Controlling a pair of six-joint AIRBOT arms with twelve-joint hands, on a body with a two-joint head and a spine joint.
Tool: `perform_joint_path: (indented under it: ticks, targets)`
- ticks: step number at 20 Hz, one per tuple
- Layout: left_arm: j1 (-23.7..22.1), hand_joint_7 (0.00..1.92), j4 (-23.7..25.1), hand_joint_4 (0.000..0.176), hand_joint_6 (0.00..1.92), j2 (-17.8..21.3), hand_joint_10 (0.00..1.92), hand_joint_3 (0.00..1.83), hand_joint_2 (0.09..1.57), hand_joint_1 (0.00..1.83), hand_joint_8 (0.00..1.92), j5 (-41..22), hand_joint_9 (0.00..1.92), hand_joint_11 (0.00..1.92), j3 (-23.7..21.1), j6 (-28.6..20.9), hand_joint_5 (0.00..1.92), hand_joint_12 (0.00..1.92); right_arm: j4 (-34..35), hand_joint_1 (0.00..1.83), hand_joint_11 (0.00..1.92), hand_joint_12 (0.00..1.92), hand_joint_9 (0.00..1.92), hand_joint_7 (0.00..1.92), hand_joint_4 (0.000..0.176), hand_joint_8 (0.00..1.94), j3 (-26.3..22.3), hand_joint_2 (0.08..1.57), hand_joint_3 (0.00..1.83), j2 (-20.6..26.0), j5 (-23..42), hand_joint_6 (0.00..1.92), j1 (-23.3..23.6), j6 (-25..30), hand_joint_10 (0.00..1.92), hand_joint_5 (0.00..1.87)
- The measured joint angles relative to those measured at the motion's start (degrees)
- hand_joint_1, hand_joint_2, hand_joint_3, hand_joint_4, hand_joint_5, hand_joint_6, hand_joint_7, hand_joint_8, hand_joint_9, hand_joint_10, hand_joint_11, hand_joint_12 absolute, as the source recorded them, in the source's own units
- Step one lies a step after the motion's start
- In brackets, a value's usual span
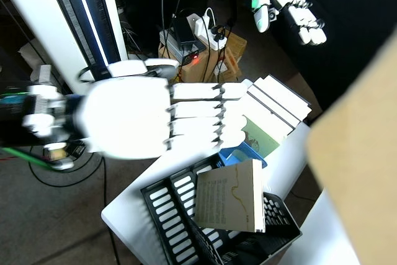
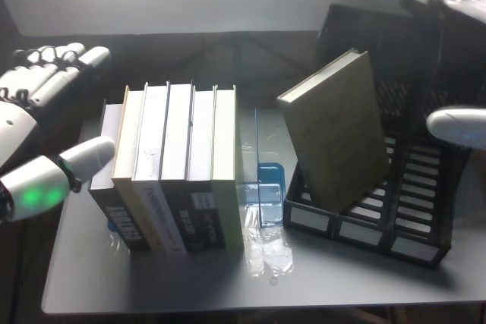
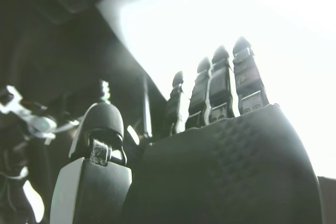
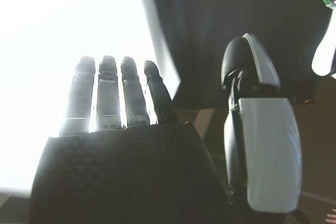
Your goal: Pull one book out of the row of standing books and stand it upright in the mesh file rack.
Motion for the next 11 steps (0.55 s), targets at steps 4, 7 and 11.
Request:
perform_joint_path:
  ticks: [4,7,11]
  targets:
    - [-0.35,0.00,0.96,0.124,0.00,-0.02,0.00,0.00,1.35,0.09,0.00,-1.14,0.00,0.00,-0.07,-0.11,0.00,0.00,3.78,0.37,0.00,0.00,0.00,0.00,0.025,0.00,-1.49,1.14,0.01,0.13,3.23,0.00,-4.48,-1.03,0.00,0.00]
    - [-0.39,0.00,1.62,0.085,0.00,-0.09,0.00,0.00,1.36,0.09,0.00,-1.53,0.00,0.00,-0.07,-0.44,0.00,0.00,4.57,0.34,0.00,0.00,0.00,0.00,0.040,0.00,-2.67,1.13,0.00,0.37,4.76,0.00,-5.14,-2.29,0.00,0.00]
    - [-0.39,0.00,1.90,0.089,0.00,-0.48,0.00,0.00,1.34,0.17,0.00,-1.11,0.00,0.00,0.02,-0.48,0.00,0.00,5.55,0.31,0.00,0.00,0.00,0.00,0.023,0.00,-2.03,1.10,0.00,0.20,4.46,0.00,-6.86,-2.54,0.00,0.00]
